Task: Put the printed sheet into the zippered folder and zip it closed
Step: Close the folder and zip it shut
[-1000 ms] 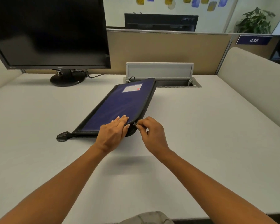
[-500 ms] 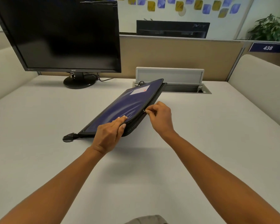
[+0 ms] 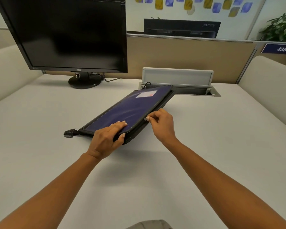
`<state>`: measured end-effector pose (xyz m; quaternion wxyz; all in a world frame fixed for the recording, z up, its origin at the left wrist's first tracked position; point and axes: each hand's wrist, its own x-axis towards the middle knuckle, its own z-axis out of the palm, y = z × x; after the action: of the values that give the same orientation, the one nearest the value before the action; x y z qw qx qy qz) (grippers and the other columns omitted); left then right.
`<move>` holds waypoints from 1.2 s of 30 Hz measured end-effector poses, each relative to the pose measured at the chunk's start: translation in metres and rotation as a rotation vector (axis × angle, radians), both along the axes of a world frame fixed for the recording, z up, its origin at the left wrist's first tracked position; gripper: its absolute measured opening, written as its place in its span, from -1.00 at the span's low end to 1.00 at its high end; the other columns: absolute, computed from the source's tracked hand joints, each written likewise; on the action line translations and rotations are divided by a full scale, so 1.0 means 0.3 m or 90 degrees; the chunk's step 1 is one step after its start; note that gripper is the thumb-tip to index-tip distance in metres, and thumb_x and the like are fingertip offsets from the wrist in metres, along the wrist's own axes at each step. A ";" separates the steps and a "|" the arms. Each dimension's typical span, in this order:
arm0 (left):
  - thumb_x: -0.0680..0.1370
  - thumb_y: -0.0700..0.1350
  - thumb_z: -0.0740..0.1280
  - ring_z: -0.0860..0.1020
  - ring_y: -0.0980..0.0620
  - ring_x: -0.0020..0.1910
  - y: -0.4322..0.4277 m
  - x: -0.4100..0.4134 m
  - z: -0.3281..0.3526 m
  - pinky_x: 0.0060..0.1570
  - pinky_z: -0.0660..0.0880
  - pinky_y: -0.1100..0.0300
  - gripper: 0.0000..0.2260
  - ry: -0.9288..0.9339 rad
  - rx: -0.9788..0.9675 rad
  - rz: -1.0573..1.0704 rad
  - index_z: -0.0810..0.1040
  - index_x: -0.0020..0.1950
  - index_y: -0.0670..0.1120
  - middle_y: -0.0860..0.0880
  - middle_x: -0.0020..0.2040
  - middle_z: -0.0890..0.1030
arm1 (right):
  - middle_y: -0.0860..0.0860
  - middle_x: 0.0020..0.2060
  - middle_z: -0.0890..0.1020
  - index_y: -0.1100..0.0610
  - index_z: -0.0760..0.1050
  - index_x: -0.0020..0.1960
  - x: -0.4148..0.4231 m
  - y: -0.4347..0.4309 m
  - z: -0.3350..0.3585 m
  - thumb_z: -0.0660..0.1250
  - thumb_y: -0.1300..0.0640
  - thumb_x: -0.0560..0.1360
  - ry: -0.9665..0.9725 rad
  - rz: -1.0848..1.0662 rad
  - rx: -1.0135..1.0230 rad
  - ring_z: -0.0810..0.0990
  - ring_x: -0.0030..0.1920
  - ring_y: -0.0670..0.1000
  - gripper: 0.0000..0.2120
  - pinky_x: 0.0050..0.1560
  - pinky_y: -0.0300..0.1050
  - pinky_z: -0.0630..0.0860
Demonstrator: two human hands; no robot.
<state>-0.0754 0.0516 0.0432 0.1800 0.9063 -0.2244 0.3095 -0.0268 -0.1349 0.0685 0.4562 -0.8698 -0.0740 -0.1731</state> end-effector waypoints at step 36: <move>0.65 -0.07 -0.05 0.55 -0.07 0.17 -0.058 0.010 0.097 0.08 0.47 0.14 -0.63 0.246 0.267 0.204 0.29 0.37 -0.18 -0.13 0.30 0.50 | 0.11 -0.10 0.61 0.17 0.61 -0.11 0.067 -0.010 -0.045 0.32 0.15 0.47 0.058 -0.058 0.009 0.55 -0.11 0.08 -0.88 -0.15 -0.15 0.41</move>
<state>-0.0726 0.0343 0.0723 -0.0226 0.9895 -0.0993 0.1029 -0.0066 -0.1381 0.0550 0.4566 -0.8760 -0.0120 -0.1548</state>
